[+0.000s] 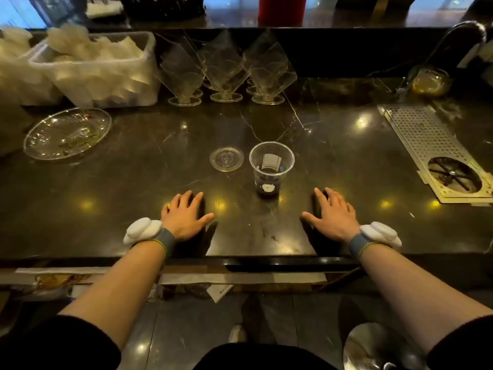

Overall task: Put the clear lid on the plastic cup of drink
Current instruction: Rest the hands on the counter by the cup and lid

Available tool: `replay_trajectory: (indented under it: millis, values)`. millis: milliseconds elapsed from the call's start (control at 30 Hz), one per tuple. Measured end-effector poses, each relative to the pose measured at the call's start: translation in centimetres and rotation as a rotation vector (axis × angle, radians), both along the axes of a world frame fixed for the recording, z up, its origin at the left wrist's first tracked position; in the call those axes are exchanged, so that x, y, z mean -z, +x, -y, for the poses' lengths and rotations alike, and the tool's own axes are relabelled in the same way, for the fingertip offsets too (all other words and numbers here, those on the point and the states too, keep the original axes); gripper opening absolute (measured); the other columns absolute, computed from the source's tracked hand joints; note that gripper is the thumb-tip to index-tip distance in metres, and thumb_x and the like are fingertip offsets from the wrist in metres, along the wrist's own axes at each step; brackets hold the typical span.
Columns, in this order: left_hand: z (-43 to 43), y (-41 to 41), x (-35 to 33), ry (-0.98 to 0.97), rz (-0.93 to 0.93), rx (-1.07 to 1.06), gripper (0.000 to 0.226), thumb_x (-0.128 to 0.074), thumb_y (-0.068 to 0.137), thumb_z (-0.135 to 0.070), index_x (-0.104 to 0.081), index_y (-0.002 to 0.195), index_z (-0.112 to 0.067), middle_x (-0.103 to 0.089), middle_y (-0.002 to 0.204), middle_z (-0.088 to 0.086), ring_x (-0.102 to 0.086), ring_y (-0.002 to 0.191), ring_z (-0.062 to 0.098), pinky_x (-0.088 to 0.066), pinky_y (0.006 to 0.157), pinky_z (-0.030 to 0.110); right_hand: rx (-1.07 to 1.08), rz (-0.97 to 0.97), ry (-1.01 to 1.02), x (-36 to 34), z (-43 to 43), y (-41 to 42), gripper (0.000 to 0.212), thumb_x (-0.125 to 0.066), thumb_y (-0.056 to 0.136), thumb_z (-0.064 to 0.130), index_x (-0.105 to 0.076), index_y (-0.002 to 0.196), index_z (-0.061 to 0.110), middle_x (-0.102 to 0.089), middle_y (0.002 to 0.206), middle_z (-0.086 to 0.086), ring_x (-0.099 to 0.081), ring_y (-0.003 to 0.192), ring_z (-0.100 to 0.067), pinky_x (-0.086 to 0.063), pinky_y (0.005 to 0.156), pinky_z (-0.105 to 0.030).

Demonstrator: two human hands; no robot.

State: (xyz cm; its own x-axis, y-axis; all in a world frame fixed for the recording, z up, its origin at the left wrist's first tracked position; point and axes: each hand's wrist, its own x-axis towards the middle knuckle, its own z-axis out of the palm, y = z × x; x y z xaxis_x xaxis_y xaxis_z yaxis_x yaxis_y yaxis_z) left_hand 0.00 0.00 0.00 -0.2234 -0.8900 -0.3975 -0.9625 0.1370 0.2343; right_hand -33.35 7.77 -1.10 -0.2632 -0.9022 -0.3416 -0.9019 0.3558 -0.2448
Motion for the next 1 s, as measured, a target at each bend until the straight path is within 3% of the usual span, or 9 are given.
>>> replay_trajectory:
  millis: [400,600,800,1000]
  values:
    - [-0.3,0.0,2.1,-0.121,-0.009,0.009,0.074,-0.035,0.089,-0.061,-0.008,0.150,-0.030,0.004,0.162,0.004,0.010,0.147,0.027,0.003,0.117,0.053,-0.026,-0.063,-0.137,1.9,-1.3,-0.7,0.070,-0.042,0.093,0.055,-0.020,0.152,0.024,-0.010,0.163,-0.004,-0.004,0.150,-0.023,-0.005,0.120,-0.045]
    - [0.0,-0.3,2.9,-0.174,-0.025,-0.025,0.071,-0.032,0.090,-0.061,-0.009,0.150,-0.030,0.002,0.162,0.004,0.010,0.147,0.026,0.005,0.117,0.055,-0.099,-0.066,-0.226,2.7,-0.4,-1.9,0.086,-0.015,0.079,0.069,-0.024,0.151,0.023,-0.014,0.162,-0.006,-0.008,0.150,-0.023,-0.004,0.120,-0.046]
    - [-0.4,-1.1,4.0,-0.238,-0.044,-0.092,0.086,-0.012,0.074,-0.073,-0.014,0.149,-0.031,-0.003,0.162,0.002,0.007,0.148,0.024,0.004,0.117,0.055,-0.175,-0.102,-0.308,3.2,-0.1,-2.7,0.074,-0.025,0.088,0.058,-0.036,0.147,0.016,-0.029,0.157,-0.010,-0.025,0.146,-0.025,-0.014,0.120,-0.047]
    - [-0.4,-1.2,4.5,-0.283,-0.060,-0.130,0.083,-0.013,0.075,-0.071,-0.015,0.149,-0.032,-0.004,0.162,0.000,0.008,0.148,0.021,0.005,0.118,0.052,-0.096,-0.066,-0.375,3.6,0.4,-2.8,0.068,-0.030,0.090,0.053,-0.040,0.145,0.014,-0.033,0.155,-0.009,-0.027,0.145,-0.024,-0.017,0.120,-0.044]
